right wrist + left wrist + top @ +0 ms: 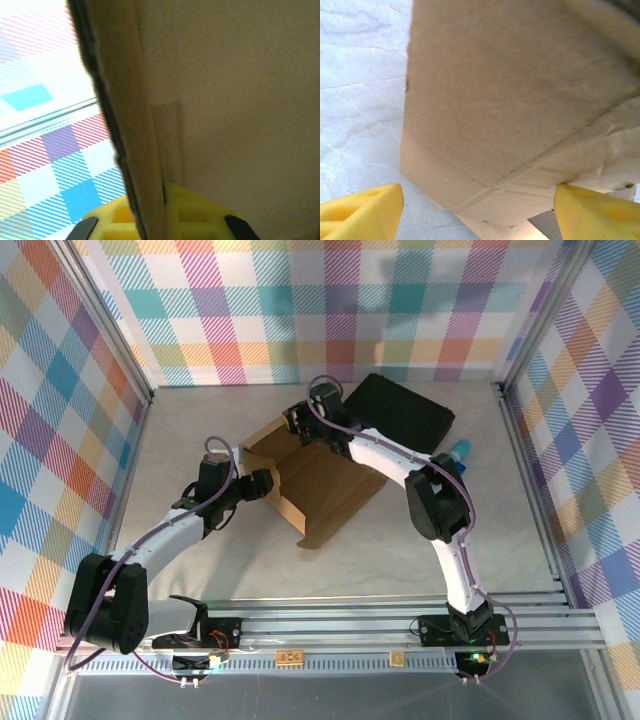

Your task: Fold the paper box

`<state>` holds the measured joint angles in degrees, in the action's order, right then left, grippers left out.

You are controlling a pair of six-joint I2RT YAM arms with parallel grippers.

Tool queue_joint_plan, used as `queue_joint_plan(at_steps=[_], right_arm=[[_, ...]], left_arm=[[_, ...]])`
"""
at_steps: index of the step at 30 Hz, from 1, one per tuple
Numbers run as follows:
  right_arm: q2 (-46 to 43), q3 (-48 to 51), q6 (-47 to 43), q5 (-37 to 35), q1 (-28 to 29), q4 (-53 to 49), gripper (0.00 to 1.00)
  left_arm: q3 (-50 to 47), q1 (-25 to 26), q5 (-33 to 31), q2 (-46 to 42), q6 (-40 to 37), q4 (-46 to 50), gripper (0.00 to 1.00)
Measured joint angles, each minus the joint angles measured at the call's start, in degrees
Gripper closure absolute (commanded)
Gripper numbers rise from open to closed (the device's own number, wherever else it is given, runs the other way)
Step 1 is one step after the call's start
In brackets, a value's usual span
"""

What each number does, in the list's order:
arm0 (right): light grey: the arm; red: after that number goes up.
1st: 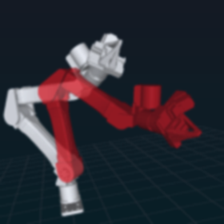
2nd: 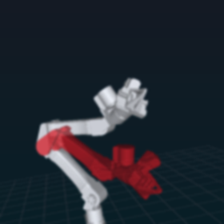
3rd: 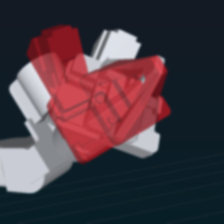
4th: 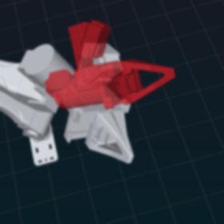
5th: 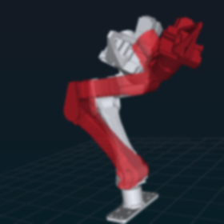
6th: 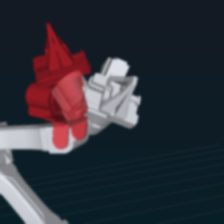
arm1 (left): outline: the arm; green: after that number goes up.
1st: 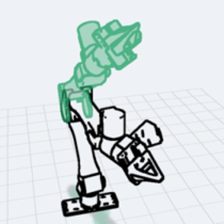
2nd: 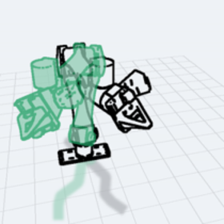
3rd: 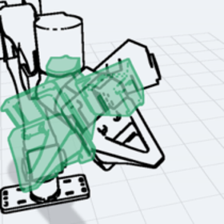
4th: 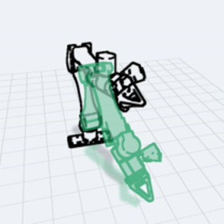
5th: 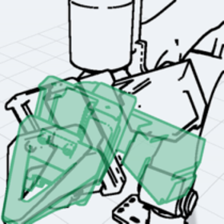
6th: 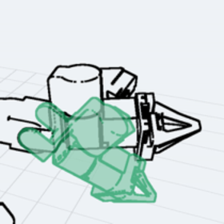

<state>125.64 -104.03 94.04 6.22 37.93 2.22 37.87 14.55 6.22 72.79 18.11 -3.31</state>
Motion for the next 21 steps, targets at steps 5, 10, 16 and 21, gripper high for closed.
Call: queue_joint_plan(at_steps=[5,10,16,21], right_arm=[[1.88,-5.88,1.07,-1.22,0.02,-5.62,1.00],[4.81,-12.00,1.62,-3.02,0.46,-10.27,1.00],[7.67,-14.49,3.06,-5.86,1.70,-8.87,1.00],[11.19,-21.05,3.67,-6.71,2.25,-13.57,1.00]], left_arm=[[1.77,-2.16,2.05,0.15,1.01,0.37,0.22],[3.52,-4.09,3.45,1.84,1.01,0.42,0.22],[4.24,-8.83,7.52,3.26,3.13,1.70,0.22],[7.06,-12.79,9.70,4.02,5.60,2.21,0.22]])
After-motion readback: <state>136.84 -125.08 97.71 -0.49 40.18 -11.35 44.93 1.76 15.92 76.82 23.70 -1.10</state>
